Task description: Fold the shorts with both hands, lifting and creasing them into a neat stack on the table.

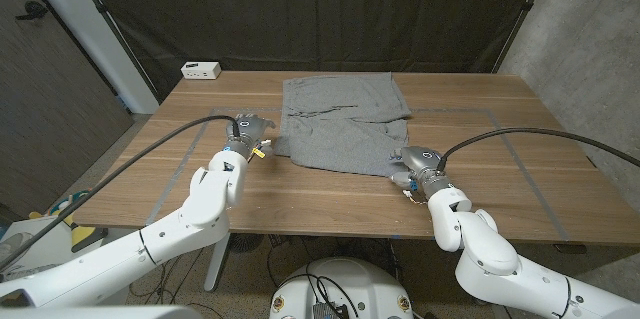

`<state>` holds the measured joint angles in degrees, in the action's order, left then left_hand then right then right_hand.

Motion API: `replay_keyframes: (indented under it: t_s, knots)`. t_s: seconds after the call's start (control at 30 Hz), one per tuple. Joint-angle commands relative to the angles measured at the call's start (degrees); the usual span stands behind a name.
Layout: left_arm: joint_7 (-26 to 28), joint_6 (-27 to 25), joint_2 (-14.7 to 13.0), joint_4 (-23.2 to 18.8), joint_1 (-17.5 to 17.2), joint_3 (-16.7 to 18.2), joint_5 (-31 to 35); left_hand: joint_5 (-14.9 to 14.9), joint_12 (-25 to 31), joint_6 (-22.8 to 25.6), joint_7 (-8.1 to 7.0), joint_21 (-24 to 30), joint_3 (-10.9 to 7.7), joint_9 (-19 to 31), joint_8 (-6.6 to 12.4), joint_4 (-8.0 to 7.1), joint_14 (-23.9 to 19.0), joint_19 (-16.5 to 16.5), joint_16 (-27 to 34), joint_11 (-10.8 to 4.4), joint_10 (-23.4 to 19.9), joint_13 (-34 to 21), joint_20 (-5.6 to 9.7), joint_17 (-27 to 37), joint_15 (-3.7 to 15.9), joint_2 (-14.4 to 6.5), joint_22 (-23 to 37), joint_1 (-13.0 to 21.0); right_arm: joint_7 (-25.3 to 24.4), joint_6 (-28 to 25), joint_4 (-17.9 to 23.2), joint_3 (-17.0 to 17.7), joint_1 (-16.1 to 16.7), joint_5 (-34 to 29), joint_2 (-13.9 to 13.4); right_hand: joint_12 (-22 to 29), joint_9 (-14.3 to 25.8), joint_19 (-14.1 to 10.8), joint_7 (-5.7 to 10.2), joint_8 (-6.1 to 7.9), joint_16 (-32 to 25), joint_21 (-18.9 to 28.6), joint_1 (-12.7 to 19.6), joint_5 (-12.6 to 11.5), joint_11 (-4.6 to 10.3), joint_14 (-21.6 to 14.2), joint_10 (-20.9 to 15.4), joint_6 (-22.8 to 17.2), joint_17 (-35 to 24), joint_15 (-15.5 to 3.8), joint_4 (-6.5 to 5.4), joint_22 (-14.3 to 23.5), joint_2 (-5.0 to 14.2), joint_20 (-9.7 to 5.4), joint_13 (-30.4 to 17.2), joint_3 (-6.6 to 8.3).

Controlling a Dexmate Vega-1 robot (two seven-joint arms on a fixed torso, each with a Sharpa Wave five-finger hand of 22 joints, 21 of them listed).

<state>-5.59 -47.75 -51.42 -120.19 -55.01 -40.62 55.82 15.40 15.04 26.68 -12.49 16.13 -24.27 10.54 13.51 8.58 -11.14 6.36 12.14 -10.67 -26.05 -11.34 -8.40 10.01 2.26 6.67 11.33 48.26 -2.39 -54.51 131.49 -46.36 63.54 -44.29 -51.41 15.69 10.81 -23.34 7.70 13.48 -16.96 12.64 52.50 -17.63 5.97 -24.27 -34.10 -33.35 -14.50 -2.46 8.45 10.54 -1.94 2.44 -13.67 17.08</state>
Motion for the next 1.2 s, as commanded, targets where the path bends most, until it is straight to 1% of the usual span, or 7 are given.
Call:
replay_keyframes:
  t_s: [0.03,0.13,0.3,0.5,0.83,1.17,1.2]
  knots:
    - [0.37,2.07,1.73,3.74,1.66,-1.31,1.98,0.74,-0.08,0.74,-0.07,0.70,0.52,0.34,-0.45,-0.06,-0.97,0.89,0.01,-0.33,-1.09,-0.25,-0.20,0.09,2.83,-0.29,0.30,1.61,0.27,0.32,-1.88,-1.15,-0.49,-1.86,1.35,0.47,0.18,-0.31,0.90,0.10,-0.68,0.01,1.59,-0.51,1.37,-0.73,-0.63,-1.23,-0.52,-9.90,0.14,0.19,0.48,-1.16,-0.34,-0.53]
    - [0.78,3.09,2.11,4.41,1.75,-1.00,1.19,1.60,-0.60,-0.07,0.00,0.92,0.83,0.41,-1.19,0.15,-0.96,1.64,-0.30,-0.99,-0.75,-0.30,-0.22,0.07,2.56,-0.68,0.32,3.43,0.66,0.12,-2.18,-1.08,-0.59,-1.87,1.68,0.33,0.20,-0.07,1.49,-0.08,-0.88,-0.07,3.00,-0.61,2.40,-0.55,-0.53,-1.35,-0.87,-10.18,0.30,0.21,1.30,-1.99,-0.53,-0.51]
    - [2.85,4.65,2.88,5.48,1.40,-0.04,-1.03,2.48,-0.46,1.93,0.02,1.03,2.38,0.52,-0.82,-0.67,-1.89,2.13,-0.21,-0.92,-2.05,-0.38,-0.01,0.14,3.40,-0.06,0.37,2.91,1.78,0.21,-2.66,-1.41,-1.11,-2.08,1.86,0.30,0.22,0.23,2.33,-0.07,-1.28,-0.14,4.45,-0.49,3.68,-0.36,-0.98,-2.19,-1.41,-10.11,0.28,0.25,1.90,-2.45,-0.83,-1.06]
    - [4.55,6.25,3.46,6.50,1.57,0.03,-2.75,3.26,-0.09,3.89,-0.02,1.17,3.47,0.58,-0.53,-1.83,-2.95,2.55,0.00,-0.78,-4.02,-0.45,0.39,0.27,3.97,-0.64,0.46,1.86,2.08,0.42,-3.29,-1.35,-1.29,-2.05,2.10,0.22,0.23,0.21,2.45,-0.18,-1.54,-0.09,5.00,-0.37,3.92,-0.28,-1.11,-2.39,-1.73,-10.07,0.15,0.27,2.15,-2.48,-1.00,-1.51]
    - [4.96,6.77,4.74,8.65,2.73,-1.43,-3.67,4.07,0.21,6.25,-0.13,1.49,4.35,0.58,-0.32,-2.00,-4.59,3.39,0.20,-1.23,-6.37,-0.47,0.75,0.17,4.74,-0.86,0.57,2.35,2.11,0.80,-3.90,-1.07,-1.08,-1.76,2.00,0.06,0.24,0.09,2.54,-0.40,-1.97,0.00,6.12,-0.21,4.00,-0.23,-1.25,-2.65,-2.23,-10.18,0.09,0.28,2.60,-2.44,-1.26,-2.18]
    - [6.15,5.41,6.22,10.89,3.52,-3.15,-2.92,5.10,0.30,9.13,-0.14,1.96,3.78,0.58,-0.35,-2.78,-7.35,4.27,0.66,-1.39,-9.69,-0.46,1.21,0.38,6.09,-4.85,0.78,4.06,-0.39,2.73,-7.00,-0.72,-1.16,-1.39,2.67,0.72,0.23,-0.18,3.38,0.12,-4.19,0.23,9.65,0.17,4.85,-2.52,-4.07,-6.00,-3.86,-10.45,0.06,0.31,5.14,-3.14,-1.88,-2.98]
    - [6.06,5.25,6.23,11.00,3.63,-3.35,-2.78,5.14,0.40,10.32,-0.04,2.14,3.71,0.58,-0.10,-2.73,-7.99,4.64,0.73,-1.42,-10.70,-0.44,1.48,0.34,6.38,-5.33,0.82,4.50,1.97,1.75,-7.01,-1.12,-2.05,-1.26,2.79,0.81,0.21,-0.42,3.39,0.30,-4.75,0.35,10.27,0.31,4.97,-3.14,-4.50,-6.96,-4.28,-10.53,0.10,0.32,5.46,-3.37,-2.00,-3.21]
